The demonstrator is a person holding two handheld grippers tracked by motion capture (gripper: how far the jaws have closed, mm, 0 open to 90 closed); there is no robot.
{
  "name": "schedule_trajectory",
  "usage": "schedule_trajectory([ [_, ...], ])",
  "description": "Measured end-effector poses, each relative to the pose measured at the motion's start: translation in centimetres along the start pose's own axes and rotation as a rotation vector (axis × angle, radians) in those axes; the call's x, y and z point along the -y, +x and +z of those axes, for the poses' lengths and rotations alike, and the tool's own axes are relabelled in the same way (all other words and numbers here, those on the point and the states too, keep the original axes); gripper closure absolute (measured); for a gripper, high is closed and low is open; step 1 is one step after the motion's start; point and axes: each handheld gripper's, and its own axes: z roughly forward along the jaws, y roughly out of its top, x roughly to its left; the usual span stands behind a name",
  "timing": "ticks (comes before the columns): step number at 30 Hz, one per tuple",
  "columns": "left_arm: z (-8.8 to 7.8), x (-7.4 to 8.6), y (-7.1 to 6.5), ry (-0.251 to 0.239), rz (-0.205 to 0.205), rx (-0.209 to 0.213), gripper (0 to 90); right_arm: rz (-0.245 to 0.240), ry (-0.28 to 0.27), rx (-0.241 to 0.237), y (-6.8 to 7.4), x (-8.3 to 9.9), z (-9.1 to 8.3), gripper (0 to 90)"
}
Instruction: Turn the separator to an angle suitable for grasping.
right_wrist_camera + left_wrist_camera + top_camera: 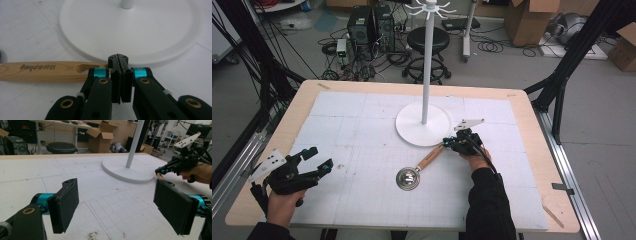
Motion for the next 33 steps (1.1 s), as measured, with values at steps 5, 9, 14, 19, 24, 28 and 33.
schedule_trajectory([
  [5, -0.1, 0.0, 0.0, 0.000, 0.001, -0.004, 20.6, -0.003, 0.017, -0.047, 2.0, -0.3, 0.6, 89.6],
  [9, -0.1, 0.0, 0.0, -0.002, 0.001, -0.004, 20.7, 0.009, 0.004, -0.080, 3.3, 0.2, 0.6, 89.6],
  [14, 0.0, 0.0, -0.1, -0.002, 0.000, -0.003, 20.7, -0.020, 0.000, -0.116, 4.9, -0.1, 0.3, 89.6],
  [19, 0.0, 0.0, -0.1, 0.003, 0.003, -0.002, 20.8, 0.004, 0.029, -0.144, 6.2, -0.1, 0.2, 89.6],
  [24, 0.0, 0.0, -0.2, 0.002, 0.005, -0.002, 20.8, 0.011, 0.034, -0.182, 7.8, -0.3, 0.4, 89.6],
  [28, 0.0, 0.0, -0.2, 0.008, 0.010, -0.001, 20.8, 0.007, 0.011, -0.224, 9.0, -0.1, 0.7, 89.3],
  [33, 0.1, -0.1, -0.4, 0.009, 0.013, 0.001, 20.8, 0.019, -0.059, -0.228, 9.6, 0.4, -0.5, 77.3],
])
